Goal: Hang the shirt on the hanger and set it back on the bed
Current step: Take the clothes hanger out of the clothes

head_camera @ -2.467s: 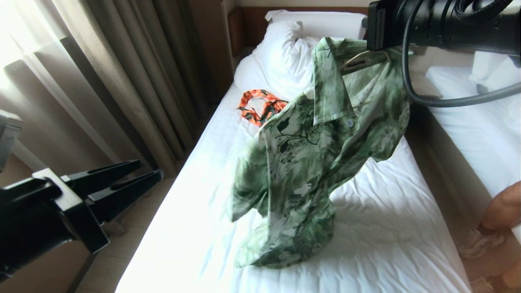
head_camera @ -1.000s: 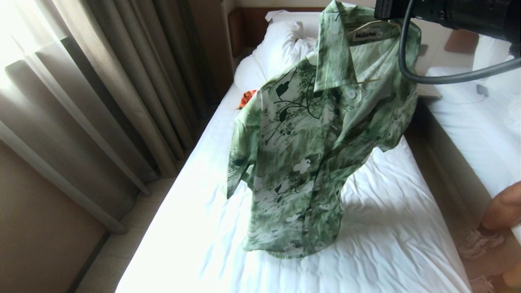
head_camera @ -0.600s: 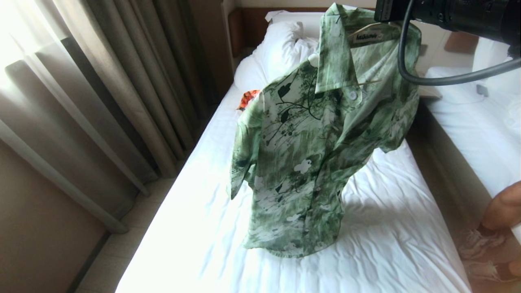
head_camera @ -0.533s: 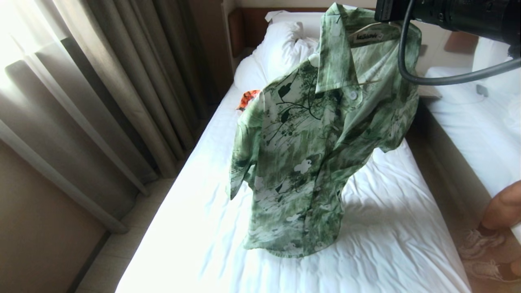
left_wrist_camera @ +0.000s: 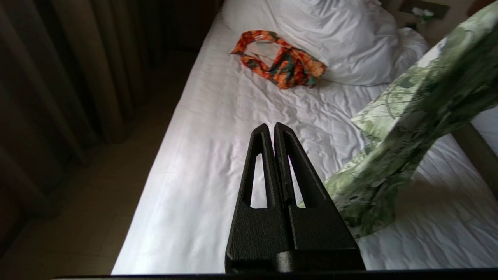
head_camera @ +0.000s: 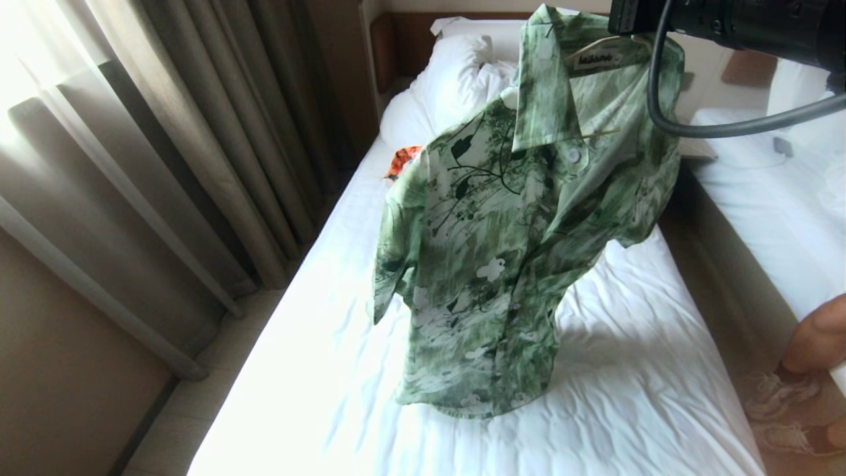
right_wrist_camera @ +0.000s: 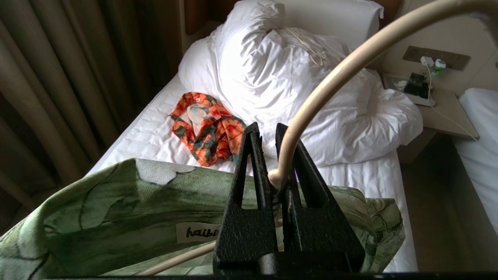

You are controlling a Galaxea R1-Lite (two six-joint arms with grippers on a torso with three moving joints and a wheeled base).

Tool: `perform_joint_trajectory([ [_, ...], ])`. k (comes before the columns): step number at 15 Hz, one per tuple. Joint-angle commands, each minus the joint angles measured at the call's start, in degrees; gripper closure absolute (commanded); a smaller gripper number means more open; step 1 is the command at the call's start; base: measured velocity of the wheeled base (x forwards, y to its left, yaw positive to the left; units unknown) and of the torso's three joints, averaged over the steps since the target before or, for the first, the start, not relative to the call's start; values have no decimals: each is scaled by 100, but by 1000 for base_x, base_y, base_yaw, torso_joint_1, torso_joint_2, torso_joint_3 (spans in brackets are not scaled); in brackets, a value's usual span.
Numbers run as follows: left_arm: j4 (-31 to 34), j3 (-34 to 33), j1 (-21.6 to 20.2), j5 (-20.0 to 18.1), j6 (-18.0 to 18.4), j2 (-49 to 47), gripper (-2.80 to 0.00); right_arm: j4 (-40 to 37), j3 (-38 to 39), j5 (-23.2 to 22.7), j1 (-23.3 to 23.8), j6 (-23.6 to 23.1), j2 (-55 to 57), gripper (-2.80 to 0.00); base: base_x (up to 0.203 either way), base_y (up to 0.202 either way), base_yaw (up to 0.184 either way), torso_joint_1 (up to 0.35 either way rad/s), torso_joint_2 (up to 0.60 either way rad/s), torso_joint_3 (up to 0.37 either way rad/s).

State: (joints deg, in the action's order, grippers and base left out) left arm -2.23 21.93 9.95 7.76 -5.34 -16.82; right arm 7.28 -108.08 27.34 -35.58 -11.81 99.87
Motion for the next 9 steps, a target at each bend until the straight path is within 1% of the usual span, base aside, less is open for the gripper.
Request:
perform_joint_trajectory([
  [1, 28, 204, 98, -225, -3, -83, 0, 2, 6, 8, -35, 7, 38, 0, 0, 0, 0, 0, 0, 0],
  [3, 457, 685, 130, -833, -2, -447, 0, 10, 4, 8, -174, 81, 226, 0, 0, 0, 0, 0, 0, 0],
  [5, 709, 1014, 134, -1586, -11, -949, 0, 3, -2, 6, -327, 326, 373, 0, 0, 0, 0, 0, 0, 0],
  [7, 746, 1227, 141, -2296, -14, -1565, 0, 32, -2, 8, -489, 449, 528, 0, 0, 0, 0, 0, 0, 0],
  [9, 597, 1300, 155, -3060, -45, -2179, 0, 45, -27, 7, -654, 645, 695, 0, 0, 0, 0, 0, 0, 0],
])
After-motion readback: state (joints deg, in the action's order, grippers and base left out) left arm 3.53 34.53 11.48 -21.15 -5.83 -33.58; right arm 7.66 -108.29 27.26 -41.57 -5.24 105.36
